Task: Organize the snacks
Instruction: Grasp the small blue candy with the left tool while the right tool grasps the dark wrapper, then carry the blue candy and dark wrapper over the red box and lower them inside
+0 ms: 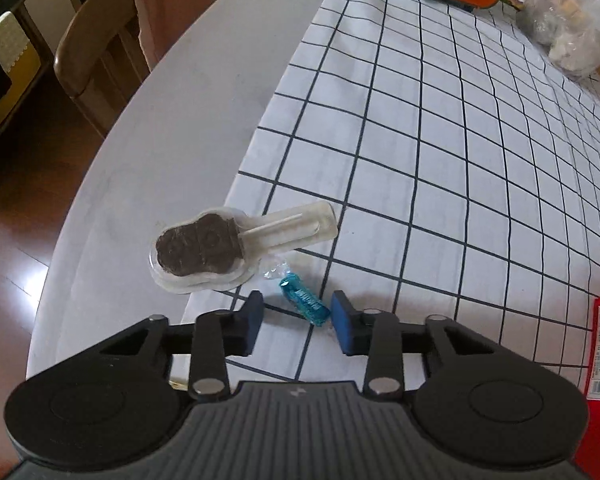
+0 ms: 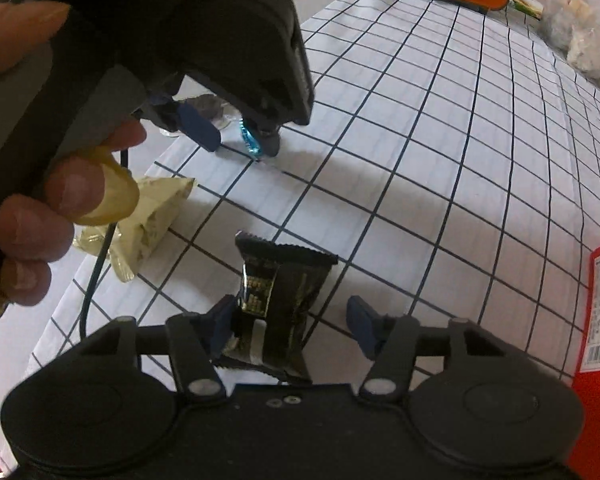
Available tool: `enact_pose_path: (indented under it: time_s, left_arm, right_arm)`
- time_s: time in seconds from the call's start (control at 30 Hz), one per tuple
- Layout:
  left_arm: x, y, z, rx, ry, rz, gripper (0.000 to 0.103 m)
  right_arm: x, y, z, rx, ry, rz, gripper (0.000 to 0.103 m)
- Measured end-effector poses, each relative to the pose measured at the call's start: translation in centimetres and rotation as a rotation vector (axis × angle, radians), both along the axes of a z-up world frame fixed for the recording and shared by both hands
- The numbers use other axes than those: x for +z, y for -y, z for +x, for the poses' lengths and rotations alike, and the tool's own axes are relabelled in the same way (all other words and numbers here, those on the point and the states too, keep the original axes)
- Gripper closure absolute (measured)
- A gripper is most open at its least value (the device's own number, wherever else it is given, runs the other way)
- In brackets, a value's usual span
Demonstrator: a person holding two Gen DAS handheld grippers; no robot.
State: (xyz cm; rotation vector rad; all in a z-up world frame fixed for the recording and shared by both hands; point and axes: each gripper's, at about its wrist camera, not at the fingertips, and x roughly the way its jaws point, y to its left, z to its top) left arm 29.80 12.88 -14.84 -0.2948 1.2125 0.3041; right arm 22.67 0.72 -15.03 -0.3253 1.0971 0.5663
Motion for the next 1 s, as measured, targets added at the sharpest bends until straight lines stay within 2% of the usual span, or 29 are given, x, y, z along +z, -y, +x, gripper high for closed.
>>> enact_pose_path:
  time_s: [0.27, 0.63, 1.0]
  left_arm:
    - [-0.2, -0.7, -0.5, 0.015, 0.014, -0.010, 0.092]
    - [0.2, -1.2, -1.8, 0.030, 0.042, -0.050, 0.092]
    - [3.4, 0.0, -4.2, -0.010, 0.089, -0.084, 0.092]
  right_arm:
    - [-0.1, 0.0, -0.5, 0.003, 0.043, -0.011, 0.068]
    - [0.3, 3.1, -0.5, -0.080, 0.019, 0.058, 0.072]
    - [4.0, 6.9, -1.7, -0.149, 0.030, 0.131, 0.072]
